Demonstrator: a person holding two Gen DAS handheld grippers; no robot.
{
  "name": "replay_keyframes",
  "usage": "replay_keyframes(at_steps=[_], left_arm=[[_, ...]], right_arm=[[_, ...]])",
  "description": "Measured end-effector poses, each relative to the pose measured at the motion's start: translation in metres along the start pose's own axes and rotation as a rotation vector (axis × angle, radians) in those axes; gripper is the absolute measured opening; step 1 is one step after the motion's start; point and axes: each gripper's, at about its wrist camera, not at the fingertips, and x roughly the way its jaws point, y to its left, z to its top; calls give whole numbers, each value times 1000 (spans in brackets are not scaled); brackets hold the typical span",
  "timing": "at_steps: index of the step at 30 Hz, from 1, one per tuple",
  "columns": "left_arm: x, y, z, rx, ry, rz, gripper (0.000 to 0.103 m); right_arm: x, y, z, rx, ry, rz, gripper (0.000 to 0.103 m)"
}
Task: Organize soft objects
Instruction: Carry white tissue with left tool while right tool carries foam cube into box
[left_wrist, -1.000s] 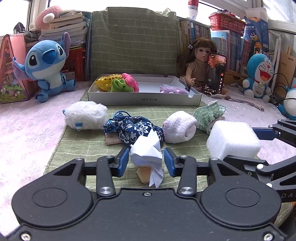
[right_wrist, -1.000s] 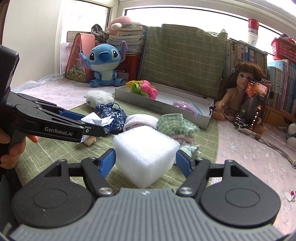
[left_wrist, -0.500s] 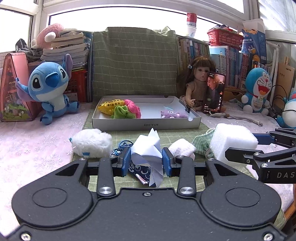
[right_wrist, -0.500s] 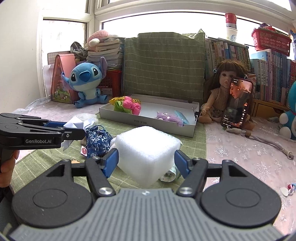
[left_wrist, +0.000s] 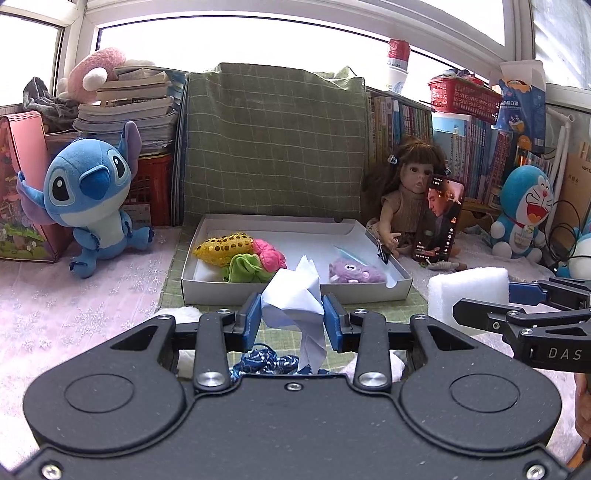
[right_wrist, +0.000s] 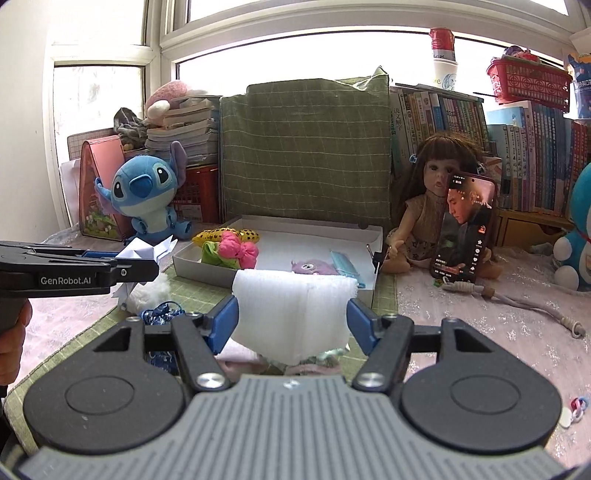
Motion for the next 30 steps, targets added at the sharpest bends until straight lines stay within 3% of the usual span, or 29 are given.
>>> replay_keyframes(at_steps=[13,15,17,18,24,28,30], left_arm=[[65,42,69,-105,56,-6,35],[67,46,68,-104,52,-9,35],[70,47,64,-101,58,-8,35],[71,48,61,-101,63,-4,35],[80,44,46,-85,93,-12,35],[84,40,43,-69,95,-17,35],[85,39,43,-63,95,-23,35]], right_arm=[[68,-46,53,201,72,-24,47],[71,-53,49,234,82,0,49],[77,-57,41,245,100,10,71],[81,-56,36,244,113,10,76],[100,-43,23,169,177,5,98],[112,-24,19,4,227,-58,103],[116,-22,16,-21,247,-79,93]])
